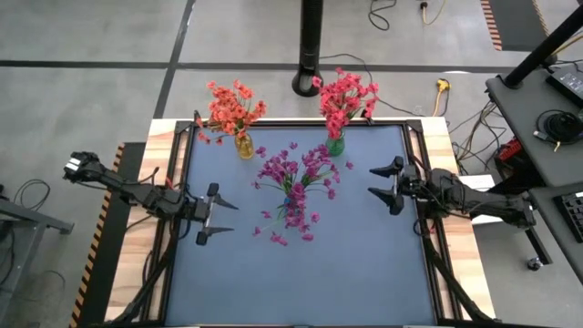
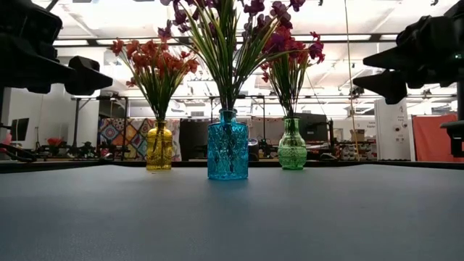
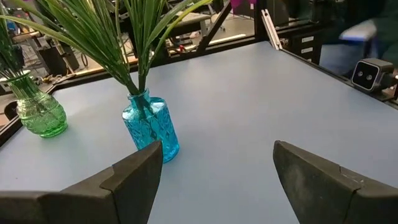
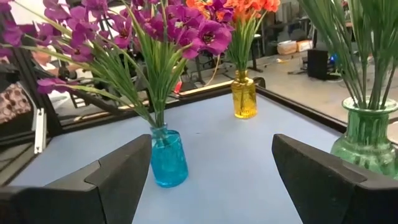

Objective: Sort flowers into vase by color
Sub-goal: Return to Home Position

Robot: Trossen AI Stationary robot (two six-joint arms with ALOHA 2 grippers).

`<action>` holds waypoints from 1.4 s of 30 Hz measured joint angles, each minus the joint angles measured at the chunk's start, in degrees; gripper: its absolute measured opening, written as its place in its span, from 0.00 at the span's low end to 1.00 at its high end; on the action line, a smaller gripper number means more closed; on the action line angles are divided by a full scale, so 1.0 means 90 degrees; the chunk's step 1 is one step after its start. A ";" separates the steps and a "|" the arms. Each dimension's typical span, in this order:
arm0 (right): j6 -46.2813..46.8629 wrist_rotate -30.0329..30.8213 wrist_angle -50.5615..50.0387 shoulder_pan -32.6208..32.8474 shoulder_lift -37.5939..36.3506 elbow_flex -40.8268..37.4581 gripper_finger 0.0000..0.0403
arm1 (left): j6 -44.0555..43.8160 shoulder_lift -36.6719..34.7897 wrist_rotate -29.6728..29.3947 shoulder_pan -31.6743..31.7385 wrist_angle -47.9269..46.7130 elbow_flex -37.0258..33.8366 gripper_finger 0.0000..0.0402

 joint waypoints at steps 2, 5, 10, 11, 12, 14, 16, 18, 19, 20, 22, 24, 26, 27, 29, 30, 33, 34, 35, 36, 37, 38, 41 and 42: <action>-0.0129 0.0002 0.0000 0.0000 0.0001 0.0000 0.81 | 0.0002 0.0027 0.0002 0.0000 0.0000 0.0000 0.72; -0.0179 0.0007 0.0000 0.0000 -0.0001 0.0000 0.81 | 0.0000 0.0069 -0.0001 0.0000 0.0002 0.0000 0.72; -0.0183 0.0012 0.0000 0.0000 0.0001 0.0000 0.81 | 0.0000 0.0132 0.0000 0.0000 0.0002 0.0000 0.72; -0.0184 0.0012 0.0000 0.0000 0.0001 -0.0001 0.81 | 0.0000 0.0139 -0.0001 0.0000 -0.0002 0.0000 0.72; -0.0186 0.0014 0.0000 0.0000 0.0001 -0.0002 0.81 | 0.0000 0.0154 0.0002 0.0000 0.0002 0.0000 0.72; -0.0191 0.0014 0.0000 0.0000 0.0001 -0.0002 0.81 | 0.0001 0.0174 0.0001 0.0000 0.0003 0.0000 0.72; -0.0194 0.0014 0.0000 0.0000 0.0001 -0.0002 0.81 | 0.0000 0.0204 -0.0001 0.0000 0.0001 0.0000 0.72; -0.0194 0.0017 0.0000 0.0000 0.0001 -0.0002 0.81 | 0.0002 0.0228 0.0000 0.0000 0.0005 0.0000 0.72; -0.0196 0.0017 0.0000 0.0000 0.0001 -0.0002 0.81 | 0.0000 0.0239 0.0000 0.0000 0.0004 0.0000 0.72; -0.0196 0.0017 0.0002 0.0000 0.0001 -0.0002 0.81 | 0.0002 0.0248 -0.0001 0.0000 -0.0002 0.0000 0.72; -0.0196 0.0017 0.0000 0.0000 0.0001 -0.0002 0.81 | 0.0001 0.0274 0.0001 0.0000 0.0003 0.0000 0.72; -0.0196 0.0017 0.0000 0.0000 0.0001 -0.0002 0.81 | 0.0002 0.0290 -0.0001 0.0000 -0.0001 0.0000 0.72; -0.0196 0.0017 0.0000 0.0000 0.0001 -0.0002 0.81 | 0.0000 0.0309 -0.0001 0.0000 0.0001 0.0000 0.72; -0.0196 0.0017 0.0000 0.0000 0.0001 -0.0002 0.81 | 0.0001 0.0318 0.0001 0.0000 0.0000 0.0000 0.72; -0.0196 0.0019 0.0000 0.0000 0.0001 -0.0002 0.81 | 0.0000 0.0336 -0.0001 0.0000 0.0002 0.0000 0.72; -0.0196 0.0019 0.0002 0.0000 0.0001 -0.0002 0.81 | 0.0001 0.0345 0.0000 0.0000 0.0001 0.0000 0.72; -0.0196 0.0019 0.0002 0.0000 0.0001 -0.0002 0.81 | 0.0002 0.0362 0.0002 0.0000 0.0002 0.0000 0.72; -0.0196 0.0019 0.0002 0.0000 0.0001 -0.0002 0.81 | 0.0002 0.0367 -0.0001 0.0000 0.0000 0.0000 0.72; -0.0196 0.0019 0.0002 0.0000 0.0001 -0.0002 0.81 | 0.0002 0.0374 -0.0001 0.0000 0.0005 0.0000 0.72; -0.0194 0.0019 0.0002 0.0000 0.0001 -0.0002 0.81 | 0.0000 0.0379 0.0001 0.0000 0.0000 0.0000 0.72; -0.0196 0.0020 0.0002 0.0000 0.0001 -0.0002 0.81 | 0.0000 0.0384 0.0001 0.0000 0.0002 0.0000 0.72; -0.0196 0.0021 0.0002 0.0000 0.0001 -0.0002 0.81 | 0.0000 0.0391 -0.0001 -0.0001 0.0005 0.0000 0.72; -0.0196 0.0022 0.0002 0.0000 0.0001 -0.0002 0.81 | 0.0001 0.0417 0.0000 -0.0001 0.0001 0.0000 0.72; -0.0196 0.0022 0.0002 0.0000 0.0001 -0.0004 0.81 | 0.0002 0.0425 0.0001 0.0000 0.0000 0.0000 0.72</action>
